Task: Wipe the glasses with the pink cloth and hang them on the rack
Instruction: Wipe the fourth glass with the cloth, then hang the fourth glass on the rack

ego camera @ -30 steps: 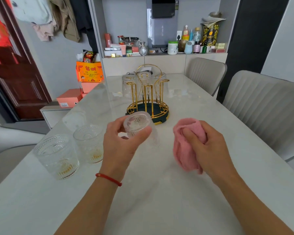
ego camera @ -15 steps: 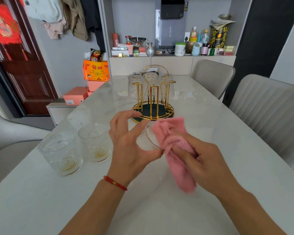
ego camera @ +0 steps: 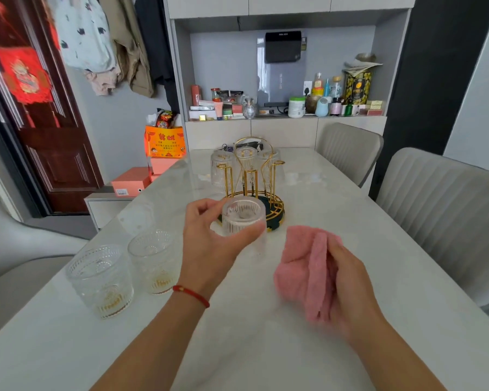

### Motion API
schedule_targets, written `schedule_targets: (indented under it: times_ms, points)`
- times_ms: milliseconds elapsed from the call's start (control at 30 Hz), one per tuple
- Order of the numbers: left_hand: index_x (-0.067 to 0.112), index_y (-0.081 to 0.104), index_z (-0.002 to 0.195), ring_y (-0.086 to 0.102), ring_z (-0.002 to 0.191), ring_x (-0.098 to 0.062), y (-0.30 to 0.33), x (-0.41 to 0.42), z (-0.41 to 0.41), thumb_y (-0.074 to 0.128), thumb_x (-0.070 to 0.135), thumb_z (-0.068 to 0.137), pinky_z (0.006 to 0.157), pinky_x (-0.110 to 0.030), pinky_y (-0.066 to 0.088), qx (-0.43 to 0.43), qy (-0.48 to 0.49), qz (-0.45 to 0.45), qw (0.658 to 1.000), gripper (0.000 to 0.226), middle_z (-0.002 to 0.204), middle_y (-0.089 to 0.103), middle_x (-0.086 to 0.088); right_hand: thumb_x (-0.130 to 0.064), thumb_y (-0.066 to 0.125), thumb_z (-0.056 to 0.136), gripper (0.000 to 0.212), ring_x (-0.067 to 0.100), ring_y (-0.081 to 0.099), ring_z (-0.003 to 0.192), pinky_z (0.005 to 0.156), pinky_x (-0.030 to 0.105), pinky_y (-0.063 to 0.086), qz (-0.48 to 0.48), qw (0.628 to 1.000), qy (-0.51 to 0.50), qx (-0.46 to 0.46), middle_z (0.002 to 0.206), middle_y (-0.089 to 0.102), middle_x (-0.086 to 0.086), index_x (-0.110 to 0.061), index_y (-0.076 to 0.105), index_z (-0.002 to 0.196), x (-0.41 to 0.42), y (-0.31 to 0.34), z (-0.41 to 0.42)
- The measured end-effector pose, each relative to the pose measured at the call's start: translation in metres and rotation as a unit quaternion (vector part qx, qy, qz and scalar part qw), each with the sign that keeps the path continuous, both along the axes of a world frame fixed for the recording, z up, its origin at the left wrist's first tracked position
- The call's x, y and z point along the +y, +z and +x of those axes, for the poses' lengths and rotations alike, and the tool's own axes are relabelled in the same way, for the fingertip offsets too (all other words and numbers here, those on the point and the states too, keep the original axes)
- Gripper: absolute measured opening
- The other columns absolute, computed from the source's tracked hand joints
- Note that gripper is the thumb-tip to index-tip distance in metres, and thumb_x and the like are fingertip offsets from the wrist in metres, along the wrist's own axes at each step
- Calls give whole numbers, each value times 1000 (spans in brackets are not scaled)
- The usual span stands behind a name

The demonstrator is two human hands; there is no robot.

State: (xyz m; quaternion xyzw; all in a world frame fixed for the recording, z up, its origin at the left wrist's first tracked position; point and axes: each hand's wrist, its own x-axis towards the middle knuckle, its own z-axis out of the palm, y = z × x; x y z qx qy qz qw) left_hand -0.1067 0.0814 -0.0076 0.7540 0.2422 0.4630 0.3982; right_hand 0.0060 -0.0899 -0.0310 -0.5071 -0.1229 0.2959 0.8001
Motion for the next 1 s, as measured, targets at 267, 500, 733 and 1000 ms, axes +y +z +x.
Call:
schedule_targets:
  times_ms: [267,500,733,1000]
  points:
    - [30,77,105,72,93,-6,92,46,47,90,44,74,74,-24,59,-74,4,-67,995,36,94,78,11,-60,61,86,60,36,73,104,95,55,54,26,990,54,126,115,76,14,-14,70,123,1,-9,18]
    - [19,74,121,70,99,-15,120,109,68,89,45,74,71,-22,55,-34,91,-64,993,56,104,75,5,-20,78,87,28,24,77,91,77,43,63,-62,996,15,-67,100,79,8,-18,71,114,15,-19,4]
    - [15,72,124,67,97,-18,105,131,90,88,47,76,68,-20,51,45,100,-29,993,60,106,73,3,-25,71,92,18,8,66,92,70,23,53,-179,964,-22,-194,102,67,-9,-31,61,107,24,-20,3]
    - [11,69,124,63,98,-22,70,145,107,85,52,78,87,-37,59,144,124,-47,981,63,106,67,0,-37,51,96,40,44,69,108,98,69,47,-8,985,89,147,117,73,20,-11,69,121,18,-18,11]
